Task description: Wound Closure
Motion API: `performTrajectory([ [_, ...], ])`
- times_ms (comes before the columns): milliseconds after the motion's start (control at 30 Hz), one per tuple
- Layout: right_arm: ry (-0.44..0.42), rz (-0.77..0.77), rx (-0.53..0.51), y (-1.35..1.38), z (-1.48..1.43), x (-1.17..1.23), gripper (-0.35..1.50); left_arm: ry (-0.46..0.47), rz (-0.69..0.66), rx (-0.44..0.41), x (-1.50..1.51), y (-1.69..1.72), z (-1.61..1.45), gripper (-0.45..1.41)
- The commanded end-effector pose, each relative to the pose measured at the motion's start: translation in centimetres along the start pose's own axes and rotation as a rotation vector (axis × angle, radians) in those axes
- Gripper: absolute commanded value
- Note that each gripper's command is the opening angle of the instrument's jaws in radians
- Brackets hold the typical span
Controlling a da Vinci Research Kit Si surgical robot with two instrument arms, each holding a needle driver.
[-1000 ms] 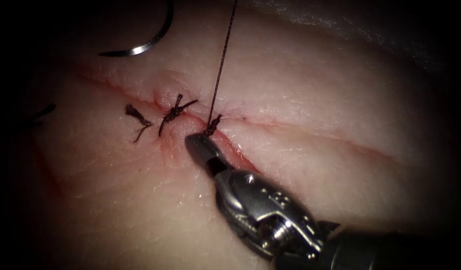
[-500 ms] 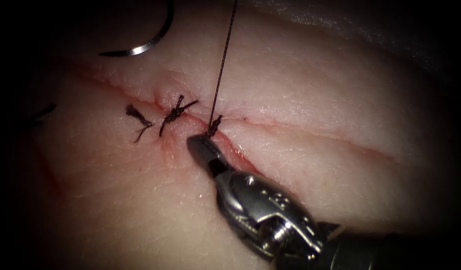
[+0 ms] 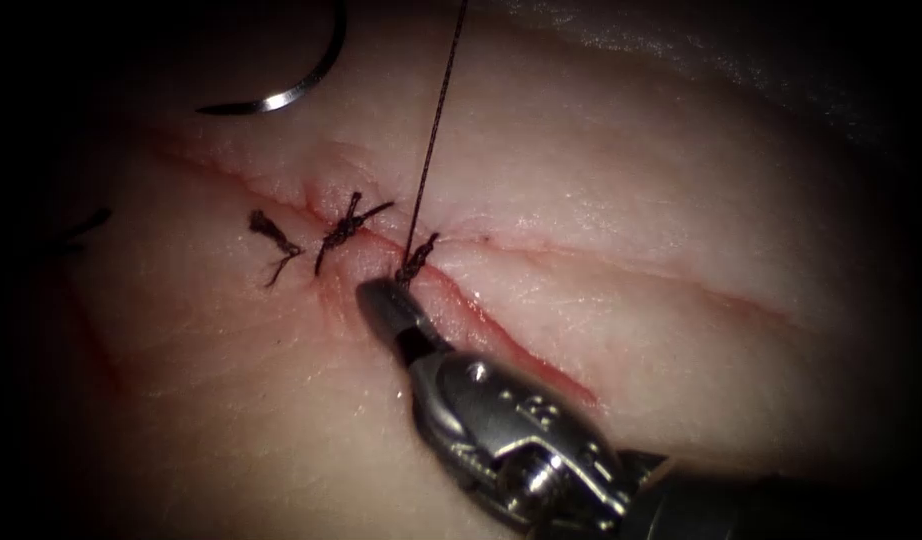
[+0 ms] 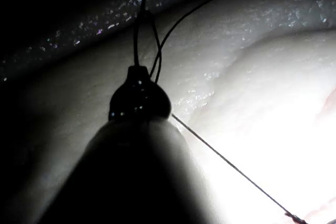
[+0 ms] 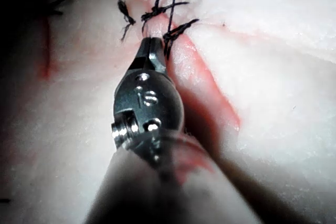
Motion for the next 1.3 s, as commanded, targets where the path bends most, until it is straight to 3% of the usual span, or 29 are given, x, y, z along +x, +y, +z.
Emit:
performTrajectory([
  [33,-0.001,0.0,0.001,-0.02,0.07,-0.02,-0.35,0.001,0.0,0.002,0.01,-0.02,0.08,-0.45],
  [167,0.037,-0.002,-0.015,-0.05,0.04,0.04,-0.35,0.004,0.001,0.006,0.0,0.0,0.08,-0.45],
  [300,0.143,-0.15,-0.015,-0.11,-0.11,0.36,-0.35,0.009,-0.007,-0.015,-0.01,0.19,0.04,-0.45],
  [400,0.164,-0.193,-0.03,-0.13,-0.18,0.47,-0.35,0.015,-0.012,-0.028,0.02,0.29,0.0,-0.45],
  [667,0.288,-0.193,-0.033,-0.19,-0.4,0.93,-0.3,0.022,-0.039,-0.081,0.25,0.6,-0.18,-0.45],
  [700,0.32,-0.18,-0.024,-0.2,-0.43,1.01,0.32,0.022,-0.041,-0.089,0.31,0.68,-0.23,-0.45],
  [733,0.329,-0.176,-0.019,-0.2,-0.45,1.04,0.42,0.022,-0.038,-0.092,0.33,0.72,-0.26,-0.45],
  [800,0.343,-0.17,-0.011,-0.2,-0.49,1.08,0.98,0.022,-0.037,-0.099,0.37,0.81,-0.3,-0.45],
  [867,0.338,-0.132,0.0,-0.2,-0.56,1.1,1.31,0.022,-0.032,-0.107,0.43,0.95,-0.39,-0.45],
  [1167,0.347,-0.107,0.014,-0.16,-0.72,1.2,1.33,0.026,-0.021,-0.132,0.55,1.1,-0.6,-0.45],
  [1233,0.354,-0.097,0.032,-0.07,-0.78,1.32,1.13,0.025,-0.024,-0.139,0.58,1.16,-0.7,-0.45],
  [1300,0.357,-0.095,0.037,-0.04,-0.79,1.36,1.08,0.023,-0.025,-0.139,0.59,1.19,-0.73,-0.45],
])
